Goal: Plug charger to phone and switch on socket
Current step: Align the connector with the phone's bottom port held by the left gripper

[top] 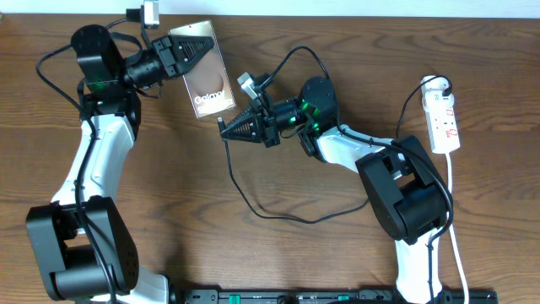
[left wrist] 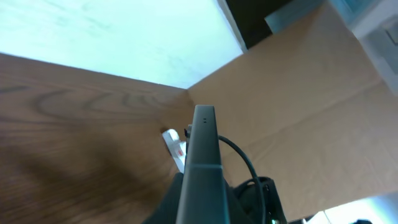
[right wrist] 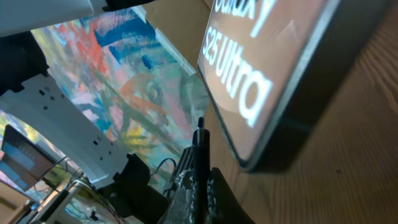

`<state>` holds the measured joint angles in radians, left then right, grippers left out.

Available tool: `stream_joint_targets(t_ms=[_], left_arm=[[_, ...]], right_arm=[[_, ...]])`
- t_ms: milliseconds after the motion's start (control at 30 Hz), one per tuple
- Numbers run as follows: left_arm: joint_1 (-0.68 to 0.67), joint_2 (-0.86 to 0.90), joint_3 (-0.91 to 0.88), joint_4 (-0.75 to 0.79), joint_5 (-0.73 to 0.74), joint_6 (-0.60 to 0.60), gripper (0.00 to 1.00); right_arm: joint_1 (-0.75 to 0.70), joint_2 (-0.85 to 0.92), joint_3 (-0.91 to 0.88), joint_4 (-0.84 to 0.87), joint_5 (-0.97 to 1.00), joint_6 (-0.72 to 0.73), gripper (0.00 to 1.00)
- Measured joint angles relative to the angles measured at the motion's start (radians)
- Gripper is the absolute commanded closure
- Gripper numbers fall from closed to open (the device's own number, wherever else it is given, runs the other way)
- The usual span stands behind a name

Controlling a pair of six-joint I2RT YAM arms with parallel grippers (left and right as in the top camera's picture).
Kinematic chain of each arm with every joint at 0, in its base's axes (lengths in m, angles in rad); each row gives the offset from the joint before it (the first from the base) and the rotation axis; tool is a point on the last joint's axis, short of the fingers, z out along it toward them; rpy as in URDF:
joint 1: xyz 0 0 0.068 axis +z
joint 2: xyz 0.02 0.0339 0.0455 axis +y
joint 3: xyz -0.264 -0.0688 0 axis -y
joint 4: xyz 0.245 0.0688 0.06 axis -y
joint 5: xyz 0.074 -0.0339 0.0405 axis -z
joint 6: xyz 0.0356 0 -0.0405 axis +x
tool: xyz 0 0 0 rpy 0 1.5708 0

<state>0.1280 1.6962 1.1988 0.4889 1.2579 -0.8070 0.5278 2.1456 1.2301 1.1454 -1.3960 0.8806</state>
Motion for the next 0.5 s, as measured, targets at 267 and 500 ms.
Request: stream_joint_targets(t_ms=[267,500], left_arm=[[0.000,0.000,0.000,0.016,0.044,0.000,0.93],[-0.015,0.000,0.000,0.016,0.050,0.000,0.93]], right_arm=[[0.000,0.000,0.000,0.000,-0.010,-0.023,0.99],[0.000,0.000,0.000,0.000,-0.011,-0.029,0.99]])
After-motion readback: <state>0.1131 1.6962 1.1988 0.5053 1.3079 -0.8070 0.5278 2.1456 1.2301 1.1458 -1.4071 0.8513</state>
